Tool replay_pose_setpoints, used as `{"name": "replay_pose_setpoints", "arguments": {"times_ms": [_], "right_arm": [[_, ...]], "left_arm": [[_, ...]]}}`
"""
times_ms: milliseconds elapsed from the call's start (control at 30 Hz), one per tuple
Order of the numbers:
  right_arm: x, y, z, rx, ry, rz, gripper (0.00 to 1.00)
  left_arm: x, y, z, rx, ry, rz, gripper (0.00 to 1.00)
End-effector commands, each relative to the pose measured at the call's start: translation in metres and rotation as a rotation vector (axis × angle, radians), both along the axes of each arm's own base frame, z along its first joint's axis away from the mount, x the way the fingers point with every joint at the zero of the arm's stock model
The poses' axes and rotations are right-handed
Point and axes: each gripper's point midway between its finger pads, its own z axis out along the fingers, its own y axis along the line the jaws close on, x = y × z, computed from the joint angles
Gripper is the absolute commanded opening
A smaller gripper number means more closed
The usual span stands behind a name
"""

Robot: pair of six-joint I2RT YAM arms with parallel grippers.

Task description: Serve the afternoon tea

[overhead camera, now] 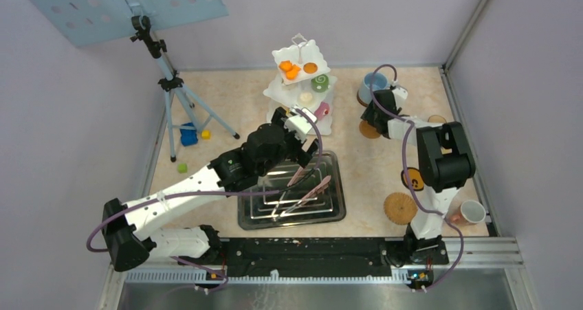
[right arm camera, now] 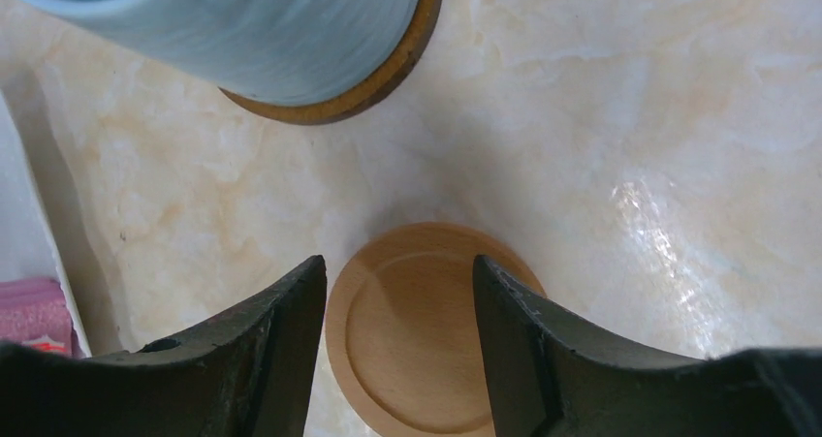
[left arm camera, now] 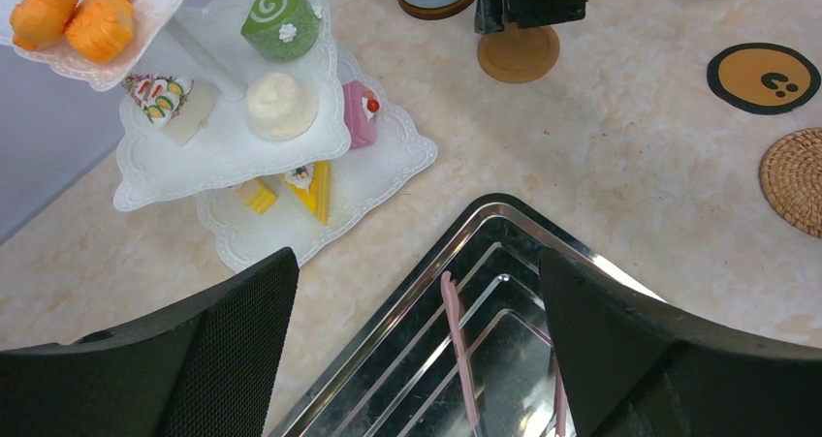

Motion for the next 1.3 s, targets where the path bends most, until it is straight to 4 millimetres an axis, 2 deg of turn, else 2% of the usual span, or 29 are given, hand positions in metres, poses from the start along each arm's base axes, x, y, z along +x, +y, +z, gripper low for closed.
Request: {"name": "replay_pose_setpoints", "arguments": {"times_ms": [0,233,333,400,467,533,633,733,833,1000,1100,1267], "right_arm": [[0.012,-0.010,-0.001,-0.031,0.021,-0.021,0.57],[0.016,-0.025,0.007,-0.072,0.024,-0.067,0.59],[0.025,-0.015,0.029,-0.070,-0.021,0.023,0.61],[0.029,-0.001,0.064,-0.105,-0.075,0.166,0.64],[0.024,0.003,0.111,-0.174,-0.158,0.276,0.70],[0.006,-0.011,0.161,-0.284,-0.235,0.319,0.81],[-0.022,-0.048,0.191,-0.401,-0.223,0.294,0.84],[-0.049,-0.097,0.190,-0.427,-0.153,0.193,0.83],[-0.074,-0.132,0.177,-0.383,-0.081,0.085,0.82],[-0.092,-0.157,0.140,-0.325,0.045,0.050,0.78],[-0.092,-0.164,0.116,-0.269,0.109,0.064,0.73],[-0.092,-0.172,0.086,-0.283,0.193,0.073,0.66]], "left_arm": [[-0.001,0.000,0.020,-0.060,-0.046,0.003,0.99],[-0.001,-0.001,0.019,-0.060,-0.043,-0.002,0.99],[-0.001,-0.001,0.019,-0.060,-0.043,-0.003,0.99],[-0.001,-0.001,0.018,-0.058,-0.043,0.000,0.99],[-0.001,-0.001,0.018,-0.058,-0.042,0.000,0.99],[-0.001,-0.002,0.017,-0.056,-0.041,-0.005,0.99],[-0.001,-0.004,0.016,-0.057,-0.035,-0.012,0.99],[-0.002,-0.005,0.015,-0.057,-0.032,-0.016,0.99],[-0.002,-0.005,0.015,-0.061,-0.031,-0.018,0.99],[-0.004,-0.007,0.015,-0.066,-0.026,-0.026,0.99],[-0.004,-0.006,0.016,-0.068,-0.027,-0.028,0.99],[-0.006,-0.005,0.019,-0.076,-0.030,-0.028,0.99]]}}
